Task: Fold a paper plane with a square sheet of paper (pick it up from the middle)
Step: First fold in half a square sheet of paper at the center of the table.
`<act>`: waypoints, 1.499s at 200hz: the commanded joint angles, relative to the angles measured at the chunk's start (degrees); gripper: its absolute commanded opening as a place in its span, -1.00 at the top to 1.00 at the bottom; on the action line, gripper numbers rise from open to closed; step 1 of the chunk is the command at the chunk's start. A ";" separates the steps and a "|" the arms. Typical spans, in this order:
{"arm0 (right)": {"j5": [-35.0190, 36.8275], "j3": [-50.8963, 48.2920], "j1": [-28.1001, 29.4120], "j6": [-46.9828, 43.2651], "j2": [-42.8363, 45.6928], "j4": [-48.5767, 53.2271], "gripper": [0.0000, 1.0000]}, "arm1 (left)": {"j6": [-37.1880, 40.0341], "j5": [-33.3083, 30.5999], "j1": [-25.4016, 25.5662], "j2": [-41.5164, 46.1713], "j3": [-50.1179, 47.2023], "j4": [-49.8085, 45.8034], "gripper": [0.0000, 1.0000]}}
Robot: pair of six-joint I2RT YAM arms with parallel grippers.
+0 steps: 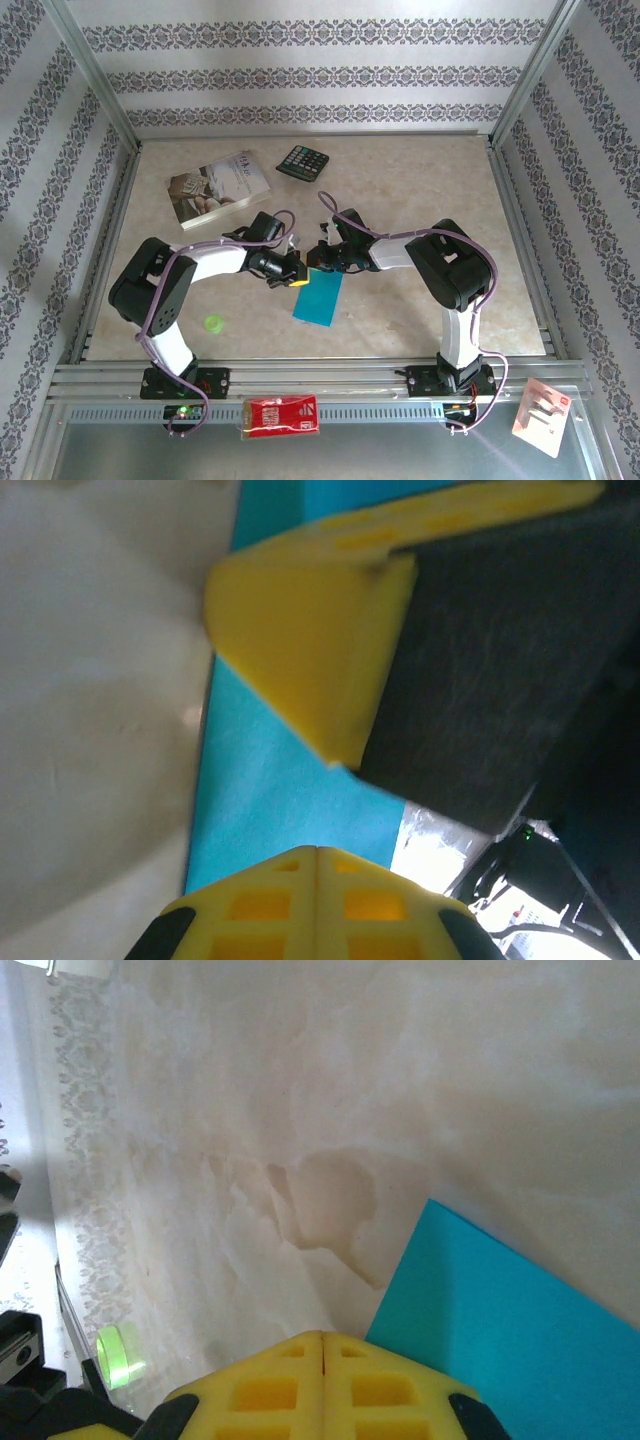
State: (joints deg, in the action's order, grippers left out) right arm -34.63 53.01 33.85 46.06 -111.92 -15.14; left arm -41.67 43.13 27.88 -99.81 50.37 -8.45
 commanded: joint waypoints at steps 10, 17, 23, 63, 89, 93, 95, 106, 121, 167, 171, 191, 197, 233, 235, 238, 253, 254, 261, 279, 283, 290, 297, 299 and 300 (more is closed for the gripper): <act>4.05 -2.32 -0.45 -0.63 -3.04 2.88 1.00 | 0.10 0.28 -1.12 -3.62 1.88 1.98 1.00; 4.17 -2.30 -0.45 -0.62 -3.13 2.83 1.00 | 0.36 0.05 -1.11 -4.19 1.58 1.98 1.00; 4.26 -2.29 -0.53 -0.62 -3.18 2.91 1.00 | 0.45 -0.13 -1.15 -4.60 1.20 2.04 1.00; 5.43 -2.48 -0.71 0.34 -3.21 3.07 1.00 | 0.63 0.18 -0.79 -3.84 -2.53 2.10 1.00; 6.23 -2.60 -0.80 0.82 -3.50 3.62 1.00 | 1.47 0.68 0.41 -1.90 -5.09 0.66 1.00; 6.36 -2.49 -0.81 0.87 -3.57 3.76 1.00 | 1.58 0.64 0.58 -1.73 -5.41 0.23 1.00; 6.41 -2.48 -0.80 0.87 -3.57 3.79 1.00 | 1.74 0.64 0.66 -1.56 -5.62 -0.05 1.00; 6.59 -2.48 -0.80 1.17 -3.86 3.81 1.00 | 2.29 0.12 1.06 -0.91 -6.50 -1.31 1.00; 6.85 -2.43 -0.80 1.57 -4.05 3.88 1.00 | 2.13 -0.15 1.34 0.59 -8.30 -1.32 1.00; 7.48 -1.91 -0.89 1.69 -4.35 4.43 1.00 | 1.03 0.32 3.48 2.73 -12.19 -0.60 1.00; 7.47 -1.86 -0.89 1.66 -4.35 4.56 1.00 | 0.56 0.40 3.61 2.92 -12.84 0.00 1.00; 7.74 -1.75 -0.89 1.77 -4.36 4.81 1.00 | -0.98 0.46 4.44 4.14 -15.21 1.47 1.00; 7.81 -1.69 -0.89 1.70 -4.37 4.90 1.00 | -1.26 0.38 4.73 4.56 -15.76 1.69 1.00; 8.00 -1.46 -0.93 1.66 -4.71 5.07 1.00 | -2.82 -0.02 6.74 5.82 -18.14 2.59 1.00; 8.00 -1.48 -0.90 1.66 -4.71 5.04 1.00 | -2.94 -0.06 6.86 5.89 -18.34 2.65 1.00; 8.06 -1.45 -0.89 1.66 -4.71 5.10 1.00 | -3.09 -0.07 7.04 5.98 -18.57 2.78 1.00; 8.09 -1.34 -0.87 1.65 -4.72 5.04 1.00 | -4.06 -0.31 7.60 6.52 -20.04 3.70 1.00; 8.09 -1.36 -0.88 1.66 -4.72 4.99 1.00 | -4.09 -0.32 7.66 6.54 -20.09 3.79 1.00; 8.17 -1.35 -0.96 1.57 -4.72 5.17 1.00 | -4.51 -0.42 7.98 6.80 -20.71 4.21 1.00; 8.19 -1.25 -0.99 1.57 -4.71 5.24 1.00 | -5.64 -0.67 8.70 7.17 -22.24 5.46 1.00; 8.18 -1.25 -0.98 1.51 -4.67 5.28 1.00 | -5.86 -0.69 8.83 7.17 -22.49 5.62 1.00; 8.16 -1.25 -0.97 1.49 -4.66 5.28 1.00 | -6.05 -0.79 9.22 7.37 -22.83 5.75 1.00; 8.26 -1.25 -1.01 1.48 -4.76 5.28 1.00 | -6.05 -1.03 9.57 7.59 -22.97 5.48 1.00; 8.26 -1.25 -0.98 1.42 -4.72 5.22 1.00 | -6.01 -1.14 9.76 7.67 -22.95 5.22 1.00; 8.27 -1.25 -1.02 1.41 -4.72 5.21 1.00 | -5.99 -1.18 9.79 7.64 -22.91 5.17 1.00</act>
State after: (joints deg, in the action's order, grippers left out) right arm -34.22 52.88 33.87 48.31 -112.20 -15.94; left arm -45.63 41.91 34.48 -91.22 31.18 5.23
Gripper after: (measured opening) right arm 0.050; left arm 0.037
